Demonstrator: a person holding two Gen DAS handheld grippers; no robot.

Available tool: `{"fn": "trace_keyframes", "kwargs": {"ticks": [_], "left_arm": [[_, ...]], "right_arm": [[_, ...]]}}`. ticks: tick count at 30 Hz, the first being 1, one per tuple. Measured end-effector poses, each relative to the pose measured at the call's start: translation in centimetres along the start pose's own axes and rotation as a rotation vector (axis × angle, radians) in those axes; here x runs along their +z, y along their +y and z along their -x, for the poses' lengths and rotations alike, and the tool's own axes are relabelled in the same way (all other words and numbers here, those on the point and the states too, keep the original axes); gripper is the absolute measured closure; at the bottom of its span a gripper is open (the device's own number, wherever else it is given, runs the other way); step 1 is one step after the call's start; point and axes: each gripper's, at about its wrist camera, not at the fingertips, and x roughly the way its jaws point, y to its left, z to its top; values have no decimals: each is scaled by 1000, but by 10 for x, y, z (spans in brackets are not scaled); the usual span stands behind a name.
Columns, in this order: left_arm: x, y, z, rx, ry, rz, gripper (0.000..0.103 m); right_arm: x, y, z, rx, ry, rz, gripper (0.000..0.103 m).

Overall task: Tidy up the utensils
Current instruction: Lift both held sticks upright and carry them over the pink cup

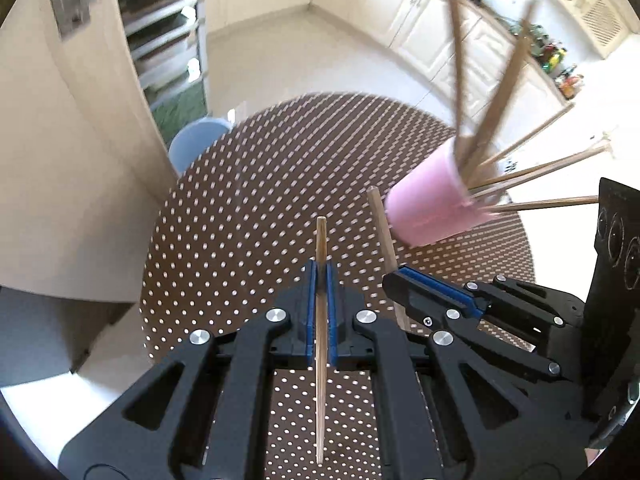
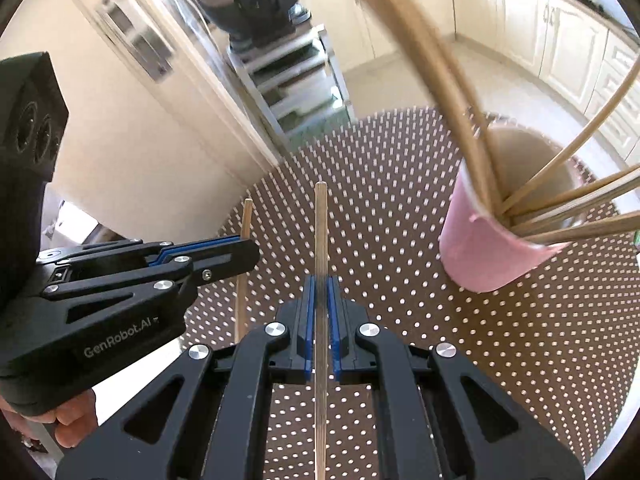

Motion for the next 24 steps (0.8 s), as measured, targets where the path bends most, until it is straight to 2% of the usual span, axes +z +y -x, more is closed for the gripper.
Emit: {"fn": "trace_keyframes", "kwargs": {"ticks": [6,13,16,24], "left_arm": [[7,-22,42,-51,-78,-78,98],[11,-47,82,-106,-147,-145,98],[12,-59,97,-133,-182,-165,98],[21,-84,120,-196,-231,-209,98]], "right_arm": [[-2,3,53,11,-114,-38,98],[-5,8,93,29,-196,-54,98],[-6,7,106,29,-211,-51,98],[-12,15,107,26,-199,-43,98]]}}
